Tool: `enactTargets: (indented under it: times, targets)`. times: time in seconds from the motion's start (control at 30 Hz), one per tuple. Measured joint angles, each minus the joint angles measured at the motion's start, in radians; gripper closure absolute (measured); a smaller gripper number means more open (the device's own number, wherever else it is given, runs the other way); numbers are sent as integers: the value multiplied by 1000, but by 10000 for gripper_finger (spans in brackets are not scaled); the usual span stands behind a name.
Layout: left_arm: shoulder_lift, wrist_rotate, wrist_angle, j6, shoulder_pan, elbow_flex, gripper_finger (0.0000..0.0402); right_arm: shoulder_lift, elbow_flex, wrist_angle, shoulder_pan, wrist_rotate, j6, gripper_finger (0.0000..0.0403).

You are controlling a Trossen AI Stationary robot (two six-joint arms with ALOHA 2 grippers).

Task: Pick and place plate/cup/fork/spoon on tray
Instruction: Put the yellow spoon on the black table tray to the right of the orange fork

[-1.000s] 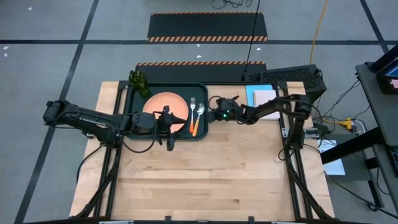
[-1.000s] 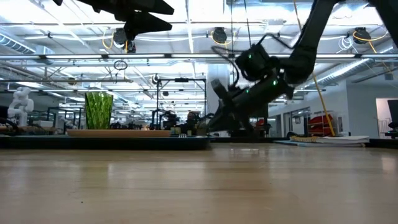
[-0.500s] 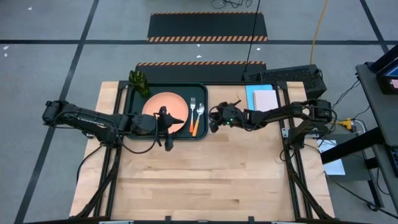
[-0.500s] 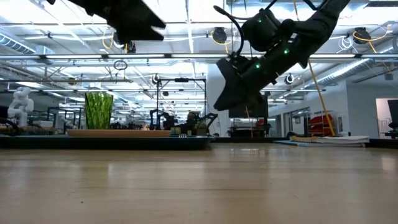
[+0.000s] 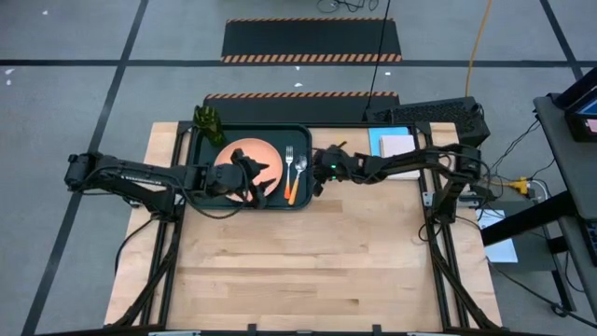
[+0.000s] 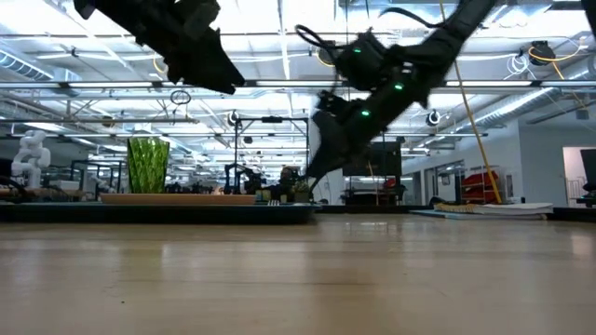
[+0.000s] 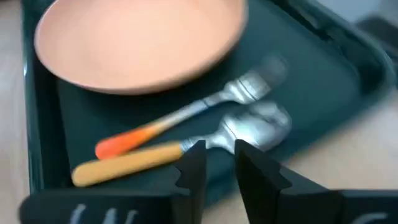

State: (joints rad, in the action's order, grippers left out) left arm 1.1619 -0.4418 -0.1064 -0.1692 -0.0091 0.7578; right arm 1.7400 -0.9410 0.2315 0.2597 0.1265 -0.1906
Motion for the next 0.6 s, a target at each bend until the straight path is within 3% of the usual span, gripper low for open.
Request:
enactTargets:
  times: [0.13,0.27,0.6]
  targets:
    - [-2,-5,-6,-3,38,1,170,89,-140,-99,-8,-52,167,297]
    - [-3,-8,-28,-22,57,1,170,149,-199,-95,-4,-76,197,279]
    - [-3,-6,-69,-11,60,0,170,171,-169,-32,-8,-80,159,298]
